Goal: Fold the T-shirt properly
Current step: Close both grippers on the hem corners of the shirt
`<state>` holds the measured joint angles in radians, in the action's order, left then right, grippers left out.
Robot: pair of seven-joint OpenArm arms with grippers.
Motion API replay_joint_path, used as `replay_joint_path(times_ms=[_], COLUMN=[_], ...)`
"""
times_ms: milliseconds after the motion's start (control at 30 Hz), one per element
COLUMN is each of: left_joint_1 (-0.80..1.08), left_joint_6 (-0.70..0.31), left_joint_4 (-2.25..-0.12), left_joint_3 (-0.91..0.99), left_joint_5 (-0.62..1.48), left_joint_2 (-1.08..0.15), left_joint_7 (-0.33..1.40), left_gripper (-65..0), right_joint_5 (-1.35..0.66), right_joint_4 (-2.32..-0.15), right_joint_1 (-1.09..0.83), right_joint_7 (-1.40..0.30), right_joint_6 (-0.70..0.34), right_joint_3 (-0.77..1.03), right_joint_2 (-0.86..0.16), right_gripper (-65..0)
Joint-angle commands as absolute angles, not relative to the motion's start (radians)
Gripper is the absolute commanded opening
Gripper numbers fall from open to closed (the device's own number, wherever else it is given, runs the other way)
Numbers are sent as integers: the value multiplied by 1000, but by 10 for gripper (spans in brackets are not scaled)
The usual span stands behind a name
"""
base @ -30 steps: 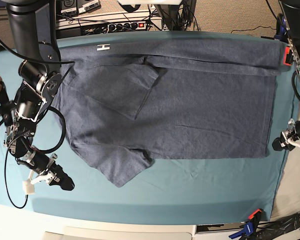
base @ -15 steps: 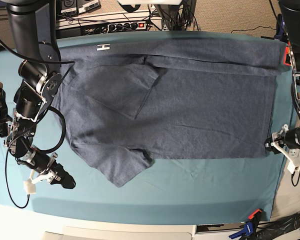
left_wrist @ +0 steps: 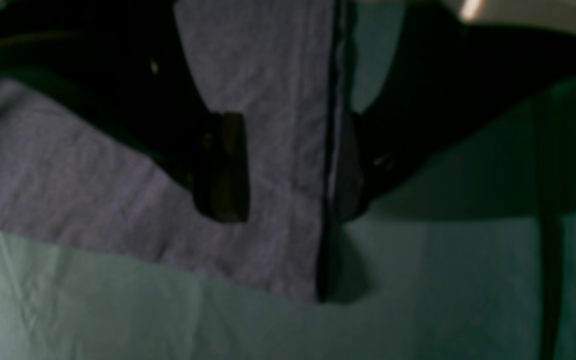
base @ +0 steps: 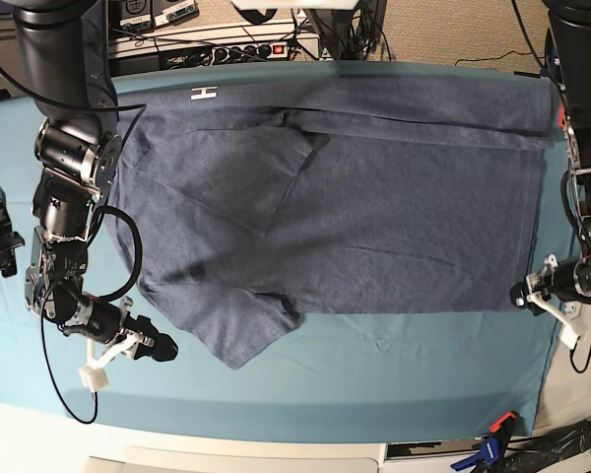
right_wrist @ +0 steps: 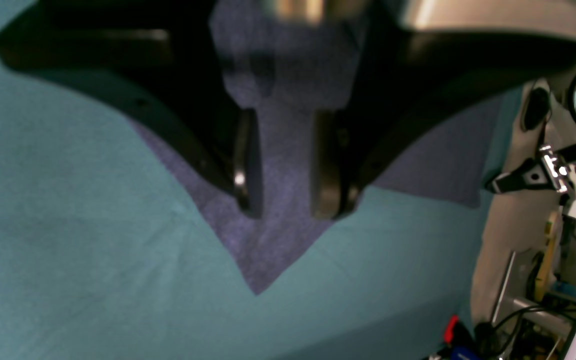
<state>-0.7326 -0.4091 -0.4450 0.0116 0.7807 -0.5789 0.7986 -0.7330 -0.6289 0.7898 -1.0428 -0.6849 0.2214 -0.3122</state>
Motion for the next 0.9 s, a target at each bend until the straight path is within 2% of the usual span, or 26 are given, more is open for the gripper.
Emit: replay_joint_path(times_ms=[0, 300, 533, 867], left_joint_1=[-768, -768, -768, -765], left_joint_6=[-416, -418, -415, -359], left_joint_4=[-459, -459, -459, -459], left_joint_3=[16, 16, 16, 16], left_joint_5=[800, 767, 741, 657], left_joint_2=[-587, -528, -558, -602], left_joint_7=[787, 776, 764, 723], left_gripper=[-369, -369, -369, -371], right_joint_5=[-759, -759, -759, -759], right_joint_4=[-644, -644, -648, -649], right_joint_1=[830, 830, 792, 733], right_joint_7=[-1021, -1026, -1013, -986], right_joint_6=[-698, -698, -698, -698], right_joint_3=[224, 224, 224, 224], right_joint_2=[-321, -321, -321, -322], right_gripper=[-474, -474, -474, -474])
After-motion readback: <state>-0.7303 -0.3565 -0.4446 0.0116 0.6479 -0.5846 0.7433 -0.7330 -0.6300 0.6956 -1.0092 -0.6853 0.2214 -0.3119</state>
